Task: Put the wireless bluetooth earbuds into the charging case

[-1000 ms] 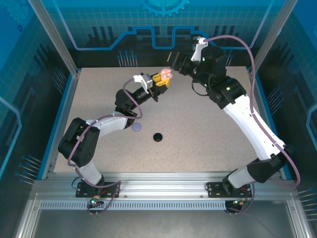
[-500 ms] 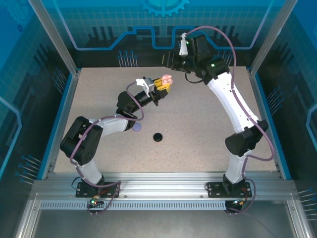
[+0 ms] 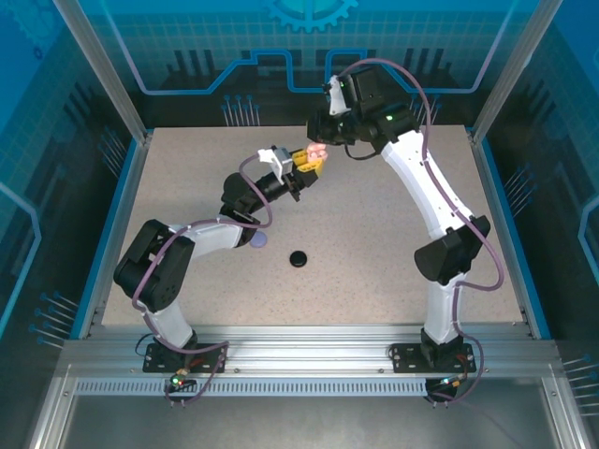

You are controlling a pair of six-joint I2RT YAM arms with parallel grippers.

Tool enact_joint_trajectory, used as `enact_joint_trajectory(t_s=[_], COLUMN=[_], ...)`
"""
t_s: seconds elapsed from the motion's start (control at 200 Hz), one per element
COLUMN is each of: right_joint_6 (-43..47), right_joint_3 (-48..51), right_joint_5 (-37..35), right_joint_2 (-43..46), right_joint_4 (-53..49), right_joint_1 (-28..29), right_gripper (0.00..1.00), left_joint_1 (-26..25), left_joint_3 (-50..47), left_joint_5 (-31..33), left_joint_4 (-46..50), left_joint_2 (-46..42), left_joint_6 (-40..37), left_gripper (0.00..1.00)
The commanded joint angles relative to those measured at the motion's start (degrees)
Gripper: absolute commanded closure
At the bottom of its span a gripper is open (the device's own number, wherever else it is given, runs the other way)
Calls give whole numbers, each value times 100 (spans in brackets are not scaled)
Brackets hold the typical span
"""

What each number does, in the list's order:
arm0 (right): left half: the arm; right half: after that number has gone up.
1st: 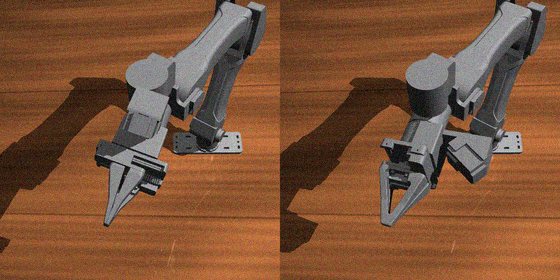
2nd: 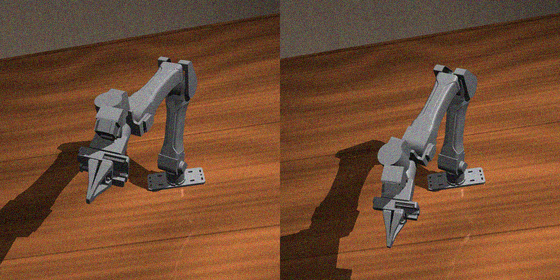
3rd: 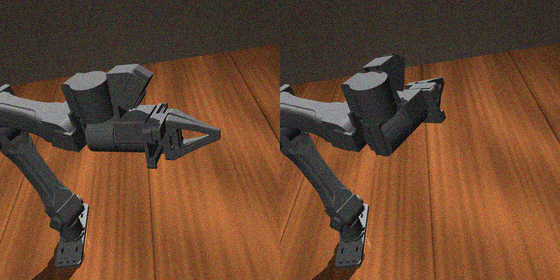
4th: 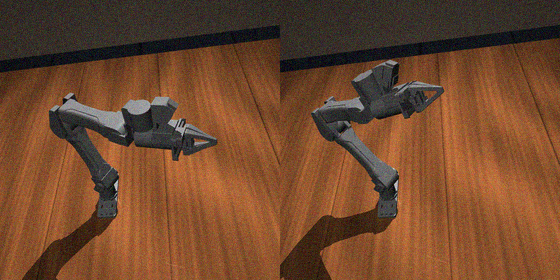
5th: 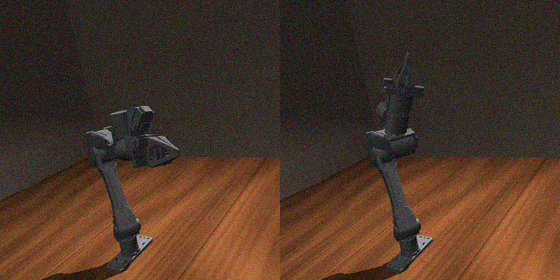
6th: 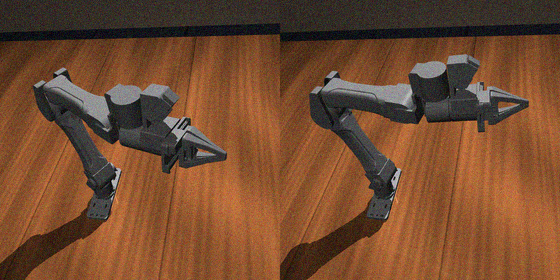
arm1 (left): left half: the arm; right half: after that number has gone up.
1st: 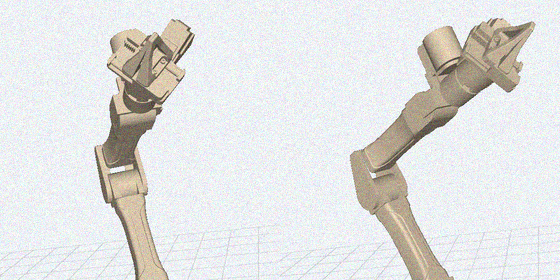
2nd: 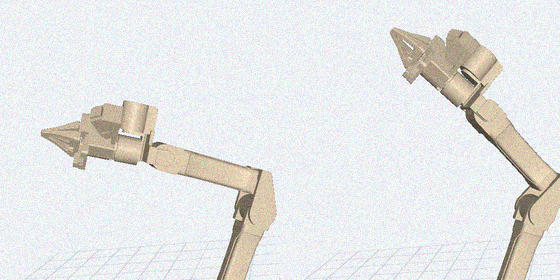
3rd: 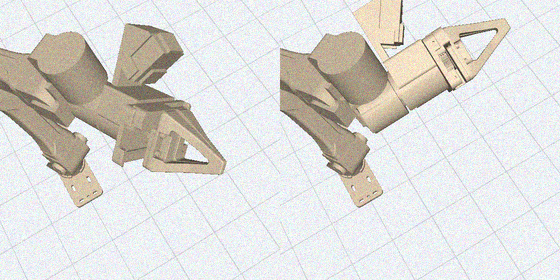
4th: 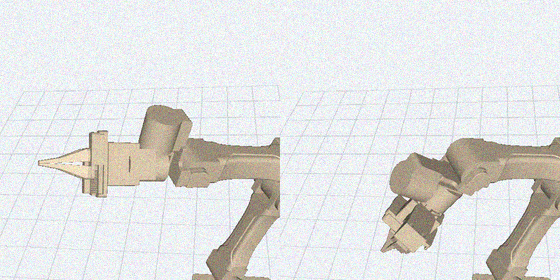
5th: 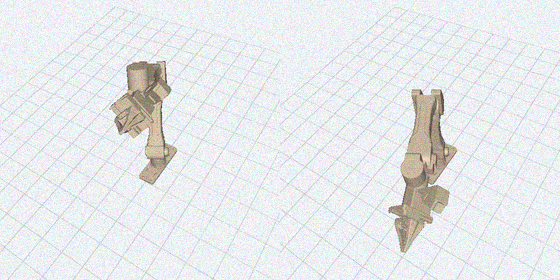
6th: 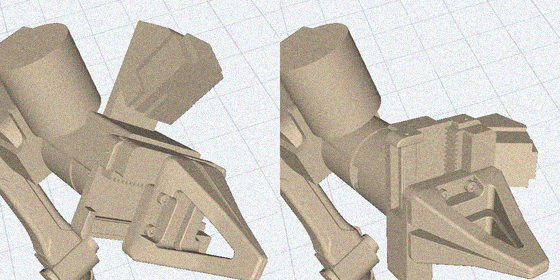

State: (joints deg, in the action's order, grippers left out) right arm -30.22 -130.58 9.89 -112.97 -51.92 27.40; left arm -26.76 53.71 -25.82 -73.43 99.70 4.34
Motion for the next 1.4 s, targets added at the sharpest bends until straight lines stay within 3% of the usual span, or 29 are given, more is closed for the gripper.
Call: enact_joint_trajectory(t_s=[0.0, 0.275, 0.54, 0.82, 1.02, 1.196, 1.396], right_joint_6=[114, -160, -776, -880, -986, -981, -944], right_joint_3=[505, 1971, 2954, 4514, 5569, 5962, 6214], right_joint_5=[157, -121, -1043, -1450, -1708, -1829, -1843], right_joint_2=[523, 1689, 2584, 3196, 3563, 3760, 3852], right_joint_4=[-98, 502, 1288, 1711, 2034, 2047, 2076], right_joint_1=[120, 200, -241, -429, -444, -443, -446], right_gripper=[86, 87, 61, 56, 54, 52, 51], left_joint_1=[-32, -30, -31, -43, -60, -126, -153], left_joint_3=[5, 122, -207, -803, -661, -268, 181], left_joint_5=[15, 96, 284, 552, 562, 610, 587], left_joint_4=[-144, -198, -221, 204, 2080, 3827, 4902], left_joint_2=[54, 193, 206, 255, 230, 277, 551], left_joint_6=[-64, 74, 529, 2135, 3111, 3339, 3568], left_gripper=[100, 100, 100, 100, 100, 100, 100])
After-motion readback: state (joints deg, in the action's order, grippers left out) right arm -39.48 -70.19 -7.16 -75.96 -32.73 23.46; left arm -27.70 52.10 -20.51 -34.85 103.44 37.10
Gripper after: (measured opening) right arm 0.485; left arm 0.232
